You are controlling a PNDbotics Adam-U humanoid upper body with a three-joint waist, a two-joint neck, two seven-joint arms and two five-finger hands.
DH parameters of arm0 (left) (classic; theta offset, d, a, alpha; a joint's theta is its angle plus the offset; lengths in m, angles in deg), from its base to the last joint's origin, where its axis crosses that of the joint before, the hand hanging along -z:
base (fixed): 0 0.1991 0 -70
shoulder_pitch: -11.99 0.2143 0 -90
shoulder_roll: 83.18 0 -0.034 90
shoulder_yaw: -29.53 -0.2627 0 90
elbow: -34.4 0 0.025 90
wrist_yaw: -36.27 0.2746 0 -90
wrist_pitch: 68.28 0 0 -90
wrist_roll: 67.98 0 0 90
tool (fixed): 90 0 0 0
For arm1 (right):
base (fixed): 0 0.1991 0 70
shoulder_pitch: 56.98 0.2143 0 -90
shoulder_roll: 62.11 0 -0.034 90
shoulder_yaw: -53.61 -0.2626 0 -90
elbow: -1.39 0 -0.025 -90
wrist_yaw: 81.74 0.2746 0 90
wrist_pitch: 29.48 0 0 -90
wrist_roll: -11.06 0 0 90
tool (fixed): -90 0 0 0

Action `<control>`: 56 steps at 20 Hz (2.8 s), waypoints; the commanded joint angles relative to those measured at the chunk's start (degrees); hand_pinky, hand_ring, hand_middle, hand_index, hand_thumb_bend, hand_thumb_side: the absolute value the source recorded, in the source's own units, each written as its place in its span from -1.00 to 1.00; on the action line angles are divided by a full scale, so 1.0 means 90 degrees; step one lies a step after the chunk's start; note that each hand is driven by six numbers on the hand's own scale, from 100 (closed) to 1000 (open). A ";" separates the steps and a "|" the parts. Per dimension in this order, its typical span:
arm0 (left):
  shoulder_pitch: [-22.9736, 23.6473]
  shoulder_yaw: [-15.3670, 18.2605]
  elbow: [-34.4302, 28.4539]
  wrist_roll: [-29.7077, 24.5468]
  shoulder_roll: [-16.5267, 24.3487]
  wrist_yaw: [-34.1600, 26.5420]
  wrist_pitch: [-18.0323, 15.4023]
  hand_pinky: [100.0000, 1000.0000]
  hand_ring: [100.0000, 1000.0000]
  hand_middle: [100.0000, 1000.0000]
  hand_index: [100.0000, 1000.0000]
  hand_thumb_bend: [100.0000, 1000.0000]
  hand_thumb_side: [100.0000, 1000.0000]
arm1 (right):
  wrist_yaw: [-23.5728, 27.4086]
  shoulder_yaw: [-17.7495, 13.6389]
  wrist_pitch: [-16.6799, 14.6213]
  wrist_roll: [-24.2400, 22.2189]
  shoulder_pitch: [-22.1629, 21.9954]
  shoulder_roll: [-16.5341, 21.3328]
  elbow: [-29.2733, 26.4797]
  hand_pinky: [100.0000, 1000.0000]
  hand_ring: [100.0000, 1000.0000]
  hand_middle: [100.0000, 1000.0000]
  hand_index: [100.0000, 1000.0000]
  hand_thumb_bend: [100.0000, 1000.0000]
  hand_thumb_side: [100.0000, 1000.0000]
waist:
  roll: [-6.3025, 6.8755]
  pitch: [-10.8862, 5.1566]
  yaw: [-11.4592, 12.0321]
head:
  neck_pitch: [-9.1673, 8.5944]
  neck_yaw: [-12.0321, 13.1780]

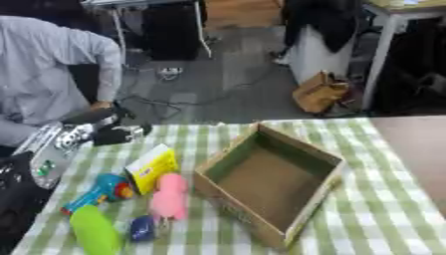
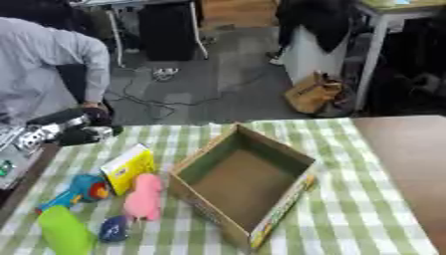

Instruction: Pick up objects on the table and place them in the box.

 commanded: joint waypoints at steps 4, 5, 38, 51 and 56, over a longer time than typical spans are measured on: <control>0.0005 0.0296 0.0299 0.0434 -0.0144 0.0384 0.0211 1.00 1.00 0.98 1.00 0.09 1.00 | 0.0102 0.0017 0.0008 -0.0052 0.0108 0.0004 -0.0098 0.36 0.79 0.80 1.00 -1.00 1.00 | 0.0088 -0.0155 -0.0051 | -0.0129 0.0031; 0.0033 0.0372 0.0361 0.0523 -0.0170 0.0459 0.0294 1.00 0.99 0.95 1.00 0.10 1.00 | 0.0105 0.0020 0.0011 -0.0055 0.0110 0.0000 -0.0098 0.36 0.79 0.80 1.00 -1.00 1.00 | 0.0088 -0.0150 -0.0062 | -0.0136 0.0029; -0.0104 0.0916 0.1069 -0.1589 -0.0233 0.1858 0.1170 1.00 1.00 0.94 1.00 -0.32 1.00 | 0.0154 0.0111 0.0115 -0.0157 0.0141 -0.0011 -0.0098 0.33 0.79 0.78 1.00 -1.00 1.00 | 0.0168 -0.0032 -0.0411 | -0.0167 0.0208; -0.0131 0.0942 0.1071 -0.1857 -0.0202 0.2337 0.1242 1.00 0.78 0.66 0.86 -0.34 1.00 | 0.0161 0.0106 0.0105 -0.0143 0.0141 0.0010 -0.0098 0.33 0.79 0.78 1.00 -1.00 1.00 | 0.0205 -0.0009 -0.0505 | -0.0172 0.0274; -0.0076 0.0898 0.1086 -0.1782 -0.0171 0.2615 0.1318 0.37 0.27 0.22 0.60 -0.31 0.98 | 0.0166 0.0107 0.0101 -0.0141 0.0142 0.0011 -0.0098 0.33 0.79 0.78 1.00 -1.00 1.00 | 0.0211 -0.0006 -0.0540 | -0.0191 0.0251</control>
